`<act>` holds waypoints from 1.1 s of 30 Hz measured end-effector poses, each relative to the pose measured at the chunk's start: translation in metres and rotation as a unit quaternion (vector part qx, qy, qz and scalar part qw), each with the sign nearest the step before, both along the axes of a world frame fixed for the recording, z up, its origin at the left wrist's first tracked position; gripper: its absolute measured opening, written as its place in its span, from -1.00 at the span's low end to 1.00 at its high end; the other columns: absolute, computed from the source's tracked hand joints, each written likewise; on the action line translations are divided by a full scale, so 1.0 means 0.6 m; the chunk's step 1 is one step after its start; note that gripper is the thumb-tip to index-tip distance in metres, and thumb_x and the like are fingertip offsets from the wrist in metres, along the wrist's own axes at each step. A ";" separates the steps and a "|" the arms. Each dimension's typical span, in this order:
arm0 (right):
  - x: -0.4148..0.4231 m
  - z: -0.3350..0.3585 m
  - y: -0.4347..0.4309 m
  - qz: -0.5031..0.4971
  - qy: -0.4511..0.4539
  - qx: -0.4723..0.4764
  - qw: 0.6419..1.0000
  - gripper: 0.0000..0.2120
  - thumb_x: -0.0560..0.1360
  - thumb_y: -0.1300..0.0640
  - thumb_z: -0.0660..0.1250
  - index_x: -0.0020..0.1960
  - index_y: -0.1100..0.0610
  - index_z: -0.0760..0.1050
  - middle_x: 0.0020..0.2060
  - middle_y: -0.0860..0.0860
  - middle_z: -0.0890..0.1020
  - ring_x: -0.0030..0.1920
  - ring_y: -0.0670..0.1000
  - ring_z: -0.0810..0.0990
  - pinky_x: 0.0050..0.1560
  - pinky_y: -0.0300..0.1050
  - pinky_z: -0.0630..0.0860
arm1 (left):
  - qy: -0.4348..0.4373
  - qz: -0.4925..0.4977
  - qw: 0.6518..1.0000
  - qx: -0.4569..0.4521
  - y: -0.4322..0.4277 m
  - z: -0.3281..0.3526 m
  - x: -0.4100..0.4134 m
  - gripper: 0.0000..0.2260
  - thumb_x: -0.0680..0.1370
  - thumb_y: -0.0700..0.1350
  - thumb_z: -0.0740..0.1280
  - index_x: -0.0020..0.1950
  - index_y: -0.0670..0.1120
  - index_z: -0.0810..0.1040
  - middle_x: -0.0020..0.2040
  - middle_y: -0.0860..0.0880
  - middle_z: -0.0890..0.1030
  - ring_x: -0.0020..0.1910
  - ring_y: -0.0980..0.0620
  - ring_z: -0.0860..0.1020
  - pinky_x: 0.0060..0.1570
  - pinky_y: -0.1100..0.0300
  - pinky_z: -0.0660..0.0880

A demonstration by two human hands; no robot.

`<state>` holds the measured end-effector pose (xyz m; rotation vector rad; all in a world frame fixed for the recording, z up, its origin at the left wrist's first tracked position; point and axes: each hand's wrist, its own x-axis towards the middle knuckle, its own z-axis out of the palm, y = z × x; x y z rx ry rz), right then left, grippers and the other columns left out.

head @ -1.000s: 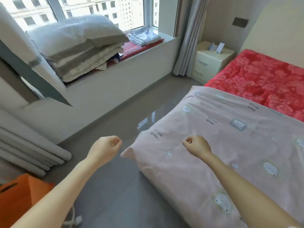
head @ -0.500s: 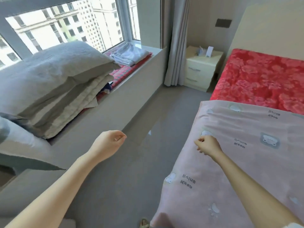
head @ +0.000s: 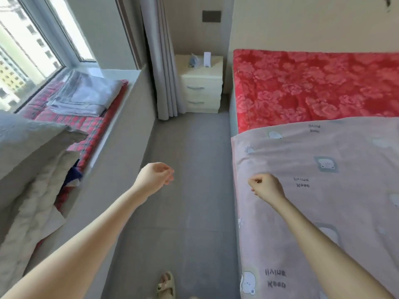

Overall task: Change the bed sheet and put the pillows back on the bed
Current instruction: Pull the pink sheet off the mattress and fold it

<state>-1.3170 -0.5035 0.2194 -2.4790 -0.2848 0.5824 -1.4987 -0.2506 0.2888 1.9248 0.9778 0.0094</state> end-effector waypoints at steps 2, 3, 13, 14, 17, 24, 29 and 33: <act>0.013 -0.006 0.019 -0.026 -0.006 -0.012 1.000 -0.76 0.39 0.10 0.23 -0.32 0.27 0.39 -0.33 0.24 0.49 -0.27 0.25 0.54 -0.30 -0.14 0.23 | -0.004 -0.027 1.000 -0.003 0.037 -0.024 0.062 -0.86 0.53 -0.16 0.30 -0.11 -0.17 0.63 -0.26 0.02 0.65 -0.28 0.06 0.58 0.01 0.08 0.55; 0.019 -0.005 0.028 -0.036 -0.009 -0.014 0.999 -0.75 0.39 0.07 0.22 -0.35 0.24 0.37 -0.39 0.20 0.46 -0.30 0.23 0.51 -0.32 -0.14 0.23 | -0.003 -0.032 0.999 -0.007 0.049 -0.036 0.092 -0.86 0.52 -0.17 0.29 -0.12 -0.18 0.63 -0.26 0.00 0.64 -0.29 0.05 0.57 -0.01 0.08 0.55; 0.224 -0.062 0.128 -0.108 -0.003 -0.034 0.994 -0.80 0.50 0.08 0.27 -0.14 0.18 0.59 -0.18 0.03 0.66 -0.09 0.10 0.58 -0.22 -0.16 0.36 | 0.043 -0.024 0.986 -0.157 0.102 -0.196 0.435 -0.81 0.49 -0.25 0.26 -0.32 -0.11 0.50 -0.36 -0.07 0.48 -0.37 -0.03 0.41 -0.20 0.19 0.40; 0.265 -0.076 0.143 -0.105 -0.002 -0.033 0.994 -0.80 0.50 0.08 0.27 -0.13 0.18 0.59 -0.17 0.03 0.67 -0.08 0.11 0.59 -0.19 -0.14 0.39 | 0.049 -0.014 0.984 -0.169 0.110 -0.216 0.473 -0.83 0.49 -0.26 0.25 -0.30 -0.13 0.50 -0.35 -0.08 0.48 -0.37 -0.03 0.41 -0.20 0.19 0.40; 0.395 -0.124 0.190 -0.100 0.008 -0.033 0.994 -0.80 0.51 0.10 0.27 -0.13 0.21 0.57 -0.17 0.09 0.66 -0.08 0.14 0.58 -0.19 -0.12 0.40 | 0.068 0.042 0.969 -0.232 0.137 -0.283 0.589 -0.82 0.50 -0.29 0.24 -0.29 -0.15 0.48 -0.35 -0.09 0.48 -0.39 -0.02 0.41 -0.31 0.21 0.41; 0.603 -0.278 0.291 -0.064 0.052 -0.049 0.995 -0.80 0.52 0.16 0.28 0.12 0.12 0.56 0.06 0.00 0.62 0.06 0.03 0.57 -0.09 -0.22 0.35 | 0.136 0.161 0.914 -0.348 0.168 -0.481 0.806 -0.79 0.55 -0.28 0.20 -0.29 -0.14 0.45 -0.33 -0.08 0.50 -0.39 0.02 0.44 -0.30 0.26 0.41; 0.673 -0.392 0.328 -0.034 0.058 -0.080 0.995 -0.73 0.52 0.18 0.28 0.21 0.11 0.51 0.14 0.03 0.59 0.11 0.06 0.55 -0.01 -0.18 0.38 | 0.204 0.096 0.907 -0.354 0.146 -0.613 0.896 -0.79 0.54 -0.19 0.25 -0.31 -0.09 0.42 -0.32 -0.06 0.46 -0.34 0.00 0.40 -0.25 0.20 0.37; 0.702 -0.438 0.337 -0.042 0.054 -0.093 0.993 -0.69 0.53 0.16 0.26 0.27 0.11 0.48 0.17 0.02 0.57 0.17 0.07 0.52 0.10 -0.13 0.39 | 0.228 0.133 0.837 -0.480 0.131 -0.663 0.934 -0.82 0.52 -0.03 0.36 -0.19 -0.12 0.52 -0.27 -0.06 0.53 -0.27 0.00 0.50 -0.16 0.18 0.46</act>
